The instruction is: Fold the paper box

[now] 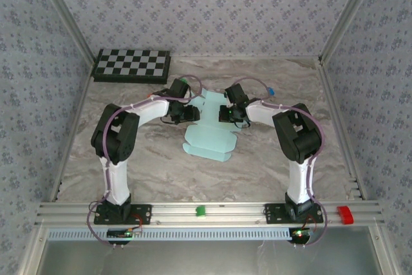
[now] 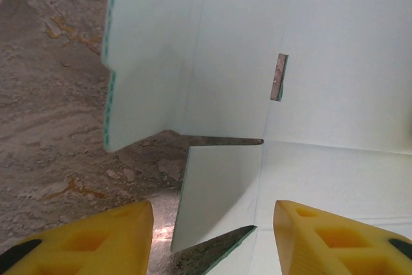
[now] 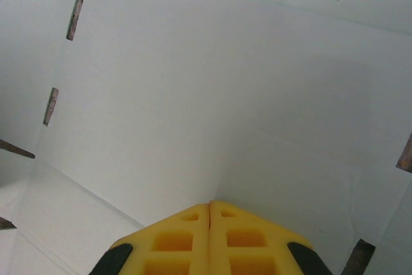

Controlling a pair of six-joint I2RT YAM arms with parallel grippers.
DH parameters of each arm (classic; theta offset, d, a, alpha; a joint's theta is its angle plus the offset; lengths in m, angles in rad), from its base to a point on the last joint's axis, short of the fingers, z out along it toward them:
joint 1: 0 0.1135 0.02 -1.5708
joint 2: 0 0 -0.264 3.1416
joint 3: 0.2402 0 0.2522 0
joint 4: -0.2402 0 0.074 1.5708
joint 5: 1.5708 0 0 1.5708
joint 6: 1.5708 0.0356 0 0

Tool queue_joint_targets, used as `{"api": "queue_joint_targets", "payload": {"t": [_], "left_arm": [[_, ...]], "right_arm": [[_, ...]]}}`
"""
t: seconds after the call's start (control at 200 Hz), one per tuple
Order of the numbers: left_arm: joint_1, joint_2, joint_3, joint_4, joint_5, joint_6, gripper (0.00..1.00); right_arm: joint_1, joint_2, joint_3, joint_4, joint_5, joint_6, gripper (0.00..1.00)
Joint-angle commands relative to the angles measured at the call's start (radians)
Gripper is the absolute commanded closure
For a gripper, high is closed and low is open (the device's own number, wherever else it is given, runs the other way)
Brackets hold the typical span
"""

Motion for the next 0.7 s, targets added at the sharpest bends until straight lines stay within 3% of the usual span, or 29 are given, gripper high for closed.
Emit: {"api": "queue_joint_targets", "payload": {"t": [0.0,0.475,0.695], "left_arm": [[0.004,0.013,0.033,0.020,0.037,-0.014,0.51],[-0.015,-0.055,-0.016,0.101,0.054,0.017,0.63],[-0.054,-0.030,0.016,0.096,0.066,0.046,0.64]], "right_arm": [[0.013,0.025,-0.040,-0.090,0.010,0.016,1.00],[0.013,0.043,-0.032,-0.091,0.006,0.017,1.00],[0.013,0.050,-0.033,-0.089,0.003,0.019,1.00]]}}
